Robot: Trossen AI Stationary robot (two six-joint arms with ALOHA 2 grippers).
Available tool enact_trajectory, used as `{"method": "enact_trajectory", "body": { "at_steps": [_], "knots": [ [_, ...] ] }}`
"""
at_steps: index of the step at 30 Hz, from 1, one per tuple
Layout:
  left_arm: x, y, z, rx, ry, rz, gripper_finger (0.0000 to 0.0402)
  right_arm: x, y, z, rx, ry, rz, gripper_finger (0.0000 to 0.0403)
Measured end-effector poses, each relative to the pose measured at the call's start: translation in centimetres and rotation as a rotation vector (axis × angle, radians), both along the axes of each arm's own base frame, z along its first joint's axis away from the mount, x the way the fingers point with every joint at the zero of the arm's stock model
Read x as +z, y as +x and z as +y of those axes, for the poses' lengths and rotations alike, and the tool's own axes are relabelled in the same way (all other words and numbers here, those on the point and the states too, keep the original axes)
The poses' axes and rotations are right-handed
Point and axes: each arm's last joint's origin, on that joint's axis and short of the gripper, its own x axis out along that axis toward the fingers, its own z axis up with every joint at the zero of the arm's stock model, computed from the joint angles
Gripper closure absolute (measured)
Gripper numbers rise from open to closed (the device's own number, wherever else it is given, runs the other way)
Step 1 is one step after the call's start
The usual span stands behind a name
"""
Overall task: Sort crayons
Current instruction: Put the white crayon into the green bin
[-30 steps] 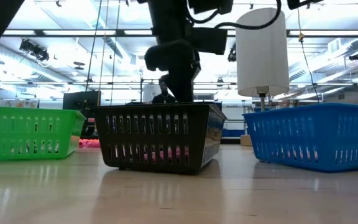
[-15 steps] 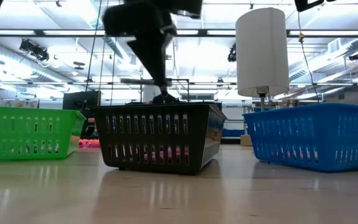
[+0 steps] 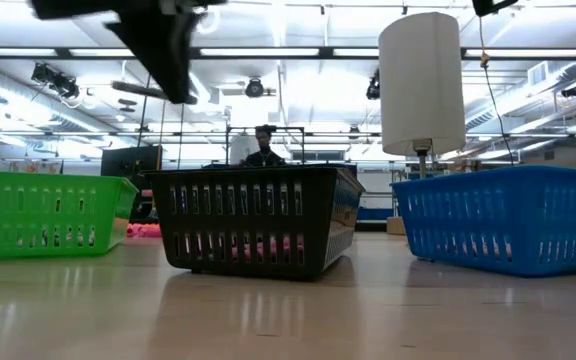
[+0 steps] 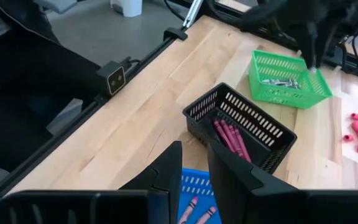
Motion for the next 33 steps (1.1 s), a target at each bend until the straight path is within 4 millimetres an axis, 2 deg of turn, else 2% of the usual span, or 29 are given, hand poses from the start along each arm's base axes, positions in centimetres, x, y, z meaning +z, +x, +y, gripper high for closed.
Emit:
{"method": "enact_trajectory", "body": {
  "at_steps": [9, 16, 27, 33],
  "knots": [
    [0.2, -2.6, -3.5, -0.122, 0.078, 0.026, 0.0384, 0.0, 0.0, -0.1, -0.011, -0.007, -0.005, 0.0316],
    [0.1, -3.8, -4.9, -0.215, 0.114, 0.055, 0.0384, 0.1, 0.1, 0.0, -0.011, -0.004, -0.012, 0.0316],
    [-5.0, -6.0, -3.7, -0.24, 0.193, 0.225, 0.0383, 0.1, 0.1, 0.0, -0.011, 0.0, -0.019, 0.0316],
    [-6.2, -7.2, -2.5, -0.27, 0.179, 0.238, 0.0383, 0.2, 0.1, 0.0, -0.008, -0.002, -0.028, 0.0316]
  ]
}}
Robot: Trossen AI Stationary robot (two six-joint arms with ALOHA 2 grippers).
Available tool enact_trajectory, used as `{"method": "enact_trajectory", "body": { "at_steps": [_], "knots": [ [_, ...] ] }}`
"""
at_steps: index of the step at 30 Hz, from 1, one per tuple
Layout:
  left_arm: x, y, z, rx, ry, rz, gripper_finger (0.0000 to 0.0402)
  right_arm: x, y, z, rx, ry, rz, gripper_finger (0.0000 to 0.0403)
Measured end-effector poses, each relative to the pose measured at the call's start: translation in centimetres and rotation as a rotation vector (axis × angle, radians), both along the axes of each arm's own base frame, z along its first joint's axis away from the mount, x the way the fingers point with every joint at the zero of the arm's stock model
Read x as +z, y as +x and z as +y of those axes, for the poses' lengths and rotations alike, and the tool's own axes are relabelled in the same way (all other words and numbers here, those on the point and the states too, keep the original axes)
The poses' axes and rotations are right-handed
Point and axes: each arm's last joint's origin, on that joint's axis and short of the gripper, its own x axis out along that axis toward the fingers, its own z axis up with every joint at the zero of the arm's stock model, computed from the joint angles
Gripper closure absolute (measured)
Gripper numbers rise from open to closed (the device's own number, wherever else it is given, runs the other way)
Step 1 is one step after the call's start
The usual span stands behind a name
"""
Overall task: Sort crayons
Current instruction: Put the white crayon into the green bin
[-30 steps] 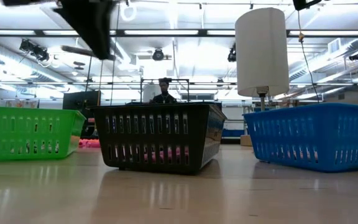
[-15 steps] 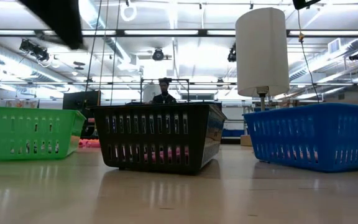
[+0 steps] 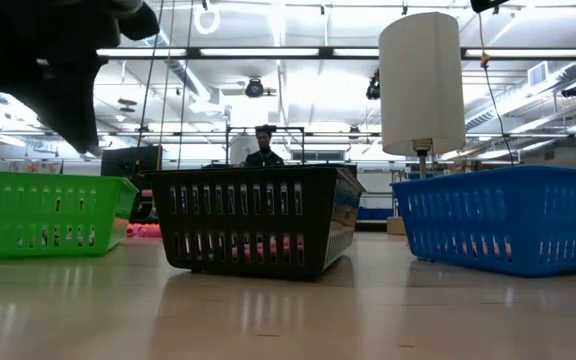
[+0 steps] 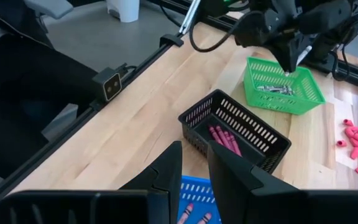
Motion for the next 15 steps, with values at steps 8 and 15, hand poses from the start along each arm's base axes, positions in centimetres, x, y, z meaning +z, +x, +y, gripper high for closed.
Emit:
{"method": "enact_trajectory", "body": {
  "at_steps": [8, 15],
  "knots": [
    [-0.1, -1.1, 2.6, -0.044, -0.16, -0.035, 0.0383, 0.0, 0.0, 0.0, 0.002, -0.001, -0.006, 0.0316],
    [-2.0, -1.5, 4.3, -0.137, -0.27, 0.044, 0.0383, 0.0, 0.0, 0.0, 0.003, -0.002, -0.007, 0.0316]
  ]
}}
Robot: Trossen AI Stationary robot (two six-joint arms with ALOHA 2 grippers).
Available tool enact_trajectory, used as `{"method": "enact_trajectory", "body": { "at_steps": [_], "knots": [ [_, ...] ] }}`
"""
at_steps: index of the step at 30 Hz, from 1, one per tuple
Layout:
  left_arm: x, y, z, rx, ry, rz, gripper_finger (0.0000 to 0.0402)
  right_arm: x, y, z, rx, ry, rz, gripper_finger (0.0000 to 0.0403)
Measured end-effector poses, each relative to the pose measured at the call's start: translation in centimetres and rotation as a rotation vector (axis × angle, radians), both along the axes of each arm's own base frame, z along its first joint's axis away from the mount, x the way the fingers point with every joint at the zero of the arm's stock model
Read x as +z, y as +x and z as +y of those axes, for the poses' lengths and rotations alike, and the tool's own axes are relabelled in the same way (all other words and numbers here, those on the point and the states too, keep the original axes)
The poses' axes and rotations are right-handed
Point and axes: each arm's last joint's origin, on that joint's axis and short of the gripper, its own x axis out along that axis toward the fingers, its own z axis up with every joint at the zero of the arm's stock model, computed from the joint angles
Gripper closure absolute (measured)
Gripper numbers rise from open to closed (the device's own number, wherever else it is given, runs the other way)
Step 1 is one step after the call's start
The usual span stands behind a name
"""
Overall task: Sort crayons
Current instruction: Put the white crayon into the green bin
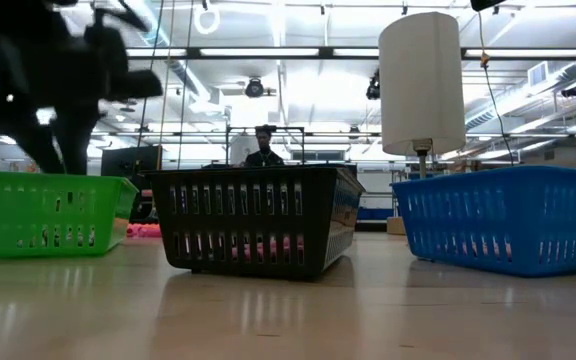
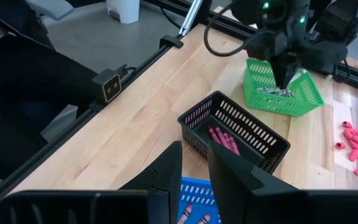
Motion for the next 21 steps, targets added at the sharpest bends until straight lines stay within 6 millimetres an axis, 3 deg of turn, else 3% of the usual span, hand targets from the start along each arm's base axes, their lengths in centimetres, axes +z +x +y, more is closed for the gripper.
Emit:
{"method": "enact_trajectory", "body": {
  "at_steps": [9, 21],
  "knots": [
    [-1.9, -0.8, 0.6, -0.121, 0.021, 0.067, 0.0379, 0.0, 0.0, 0.0, -0.001, 0.001, 0.002, 0.0316],
    [-2.0, -0.7, 0.6, -0.127, 0.016, 0.058, 0.0326, 0.0, 0.0, 0.0, 0.002, -0.004, 0.0, 0.0316]
  ]
}}
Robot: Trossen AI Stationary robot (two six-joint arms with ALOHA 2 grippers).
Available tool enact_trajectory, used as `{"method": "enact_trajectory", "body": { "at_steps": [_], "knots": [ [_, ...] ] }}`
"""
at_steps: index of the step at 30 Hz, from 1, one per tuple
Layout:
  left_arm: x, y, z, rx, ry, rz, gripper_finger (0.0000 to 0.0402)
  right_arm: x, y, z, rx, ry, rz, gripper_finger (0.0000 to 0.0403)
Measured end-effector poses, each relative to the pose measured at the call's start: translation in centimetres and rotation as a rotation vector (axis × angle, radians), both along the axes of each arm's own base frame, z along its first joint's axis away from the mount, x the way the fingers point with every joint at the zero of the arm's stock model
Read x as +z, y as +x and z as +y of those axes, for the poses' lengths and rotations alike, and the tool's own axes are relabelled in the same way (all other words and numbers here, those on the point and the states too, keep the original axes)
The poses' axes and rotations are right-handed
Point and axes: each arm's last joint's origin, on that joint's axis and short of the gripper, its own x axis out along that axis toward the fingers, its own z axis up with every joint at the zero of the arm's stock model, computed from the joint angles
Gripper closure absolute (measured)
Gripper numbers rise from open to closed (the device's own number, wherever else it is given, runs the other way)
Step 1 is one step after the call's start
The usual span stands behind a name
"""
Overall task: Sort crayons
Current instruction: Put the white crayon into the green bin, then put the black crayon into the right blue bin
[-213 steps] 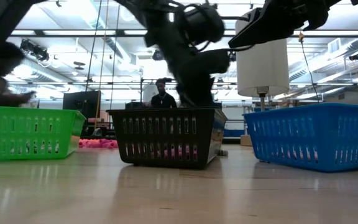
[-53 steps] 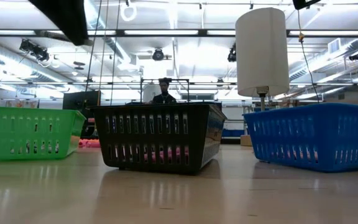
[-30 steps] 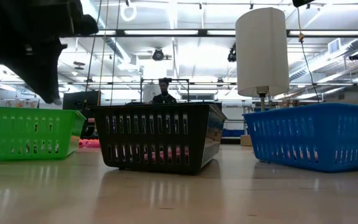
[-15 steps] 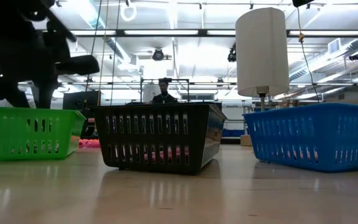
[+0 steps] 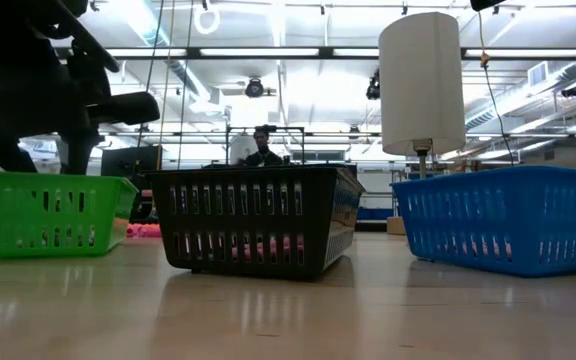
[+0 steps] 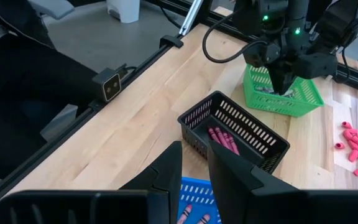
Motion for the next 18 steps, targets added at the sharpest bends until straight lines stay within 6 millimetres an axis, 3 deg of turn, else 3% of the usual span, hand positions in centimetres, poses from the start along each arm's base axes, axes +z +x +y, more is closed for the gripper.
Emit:
{"method": "enact_trajectory", "body": {
  "at_steps": [7, 18],
  "knots": [
    [0.6, 0.2, -0.1, 0.0, 0.006, 0.006, 0.0304, 0.0, 0.0, 0.0, 0.0, 0.0, 0.0, 0.0316],
    [4.2, 1.8, -1.0, -0.015, 0.02, -0.035, 0.0301, 0.0, 0.0, 0.0, 0.0, 0.001, 0.0, 0.0316]
  ]
}}
